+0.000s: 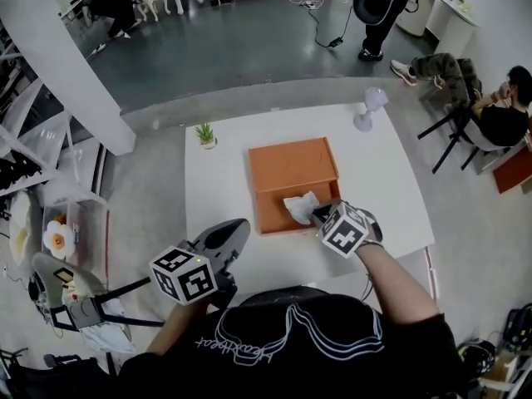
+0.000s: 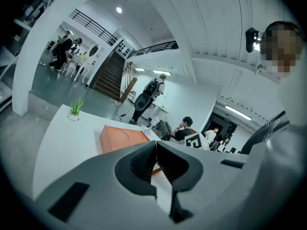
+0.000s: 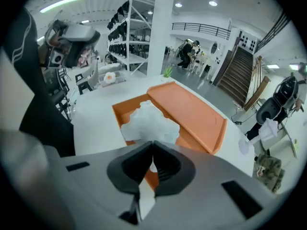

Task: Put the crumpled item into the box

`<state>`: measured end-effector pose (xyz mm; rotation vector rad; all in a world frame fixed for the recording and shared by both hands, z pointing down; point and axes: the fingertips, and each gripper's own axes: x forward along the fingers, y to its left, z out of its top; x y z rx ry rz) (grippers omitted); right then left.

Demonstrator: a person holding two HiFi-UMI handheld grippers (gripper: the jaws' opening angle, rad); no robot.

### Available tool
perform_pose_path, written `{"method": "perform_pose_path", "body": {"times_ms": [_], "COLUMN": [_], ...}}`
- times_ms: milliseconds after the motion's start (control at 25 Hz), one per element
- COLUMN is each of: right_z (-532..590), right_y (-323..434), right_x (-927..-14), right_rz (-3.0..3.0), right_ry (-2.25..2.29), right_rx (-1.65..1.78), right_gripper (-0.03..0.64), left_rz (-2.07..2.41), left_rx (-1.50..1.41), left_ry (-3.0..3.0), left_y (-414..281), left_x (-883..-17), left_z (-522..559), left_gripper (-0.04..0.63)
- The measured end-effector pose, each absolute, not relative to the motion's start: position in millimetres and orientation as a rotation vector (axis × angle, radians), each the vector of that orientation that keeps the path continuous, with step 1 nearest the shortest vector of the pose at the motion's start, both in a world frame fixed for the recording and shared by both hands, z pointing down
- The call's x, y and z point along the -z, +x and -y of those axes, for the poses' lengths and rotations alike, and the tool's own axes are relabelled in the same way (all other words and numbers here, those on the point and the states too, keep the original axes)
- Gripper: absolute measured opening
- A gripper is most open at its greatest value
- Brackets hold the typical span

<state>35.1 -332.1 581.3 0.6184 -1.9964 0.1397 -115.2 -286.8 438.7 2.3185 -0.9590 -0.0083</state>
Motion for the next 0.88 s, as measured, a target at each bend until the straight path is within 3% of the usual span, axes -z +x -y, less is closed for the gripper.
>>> {"method": "perform_pose_path", "body": {"times_ms": [560, 880], "right_z": [353, 354], "right_y": [38, 39], "right_x": [-633, -623], "right_rz": [1.792, 1.865], "right_ry": [0.460, 0.559], "right_rx": [-0.134, -0.242], "right_gripper": [0.027, 0.209], "left_rz": [0.993, 0.975], "left_rx": [0.056, 0.057], "left_ry": [2.283, 2.291], "left_y": [-132, -130], "left_x": [-444, -443], "left_z": [315, 310], "left_gripper": [0.006, 0.006]}}
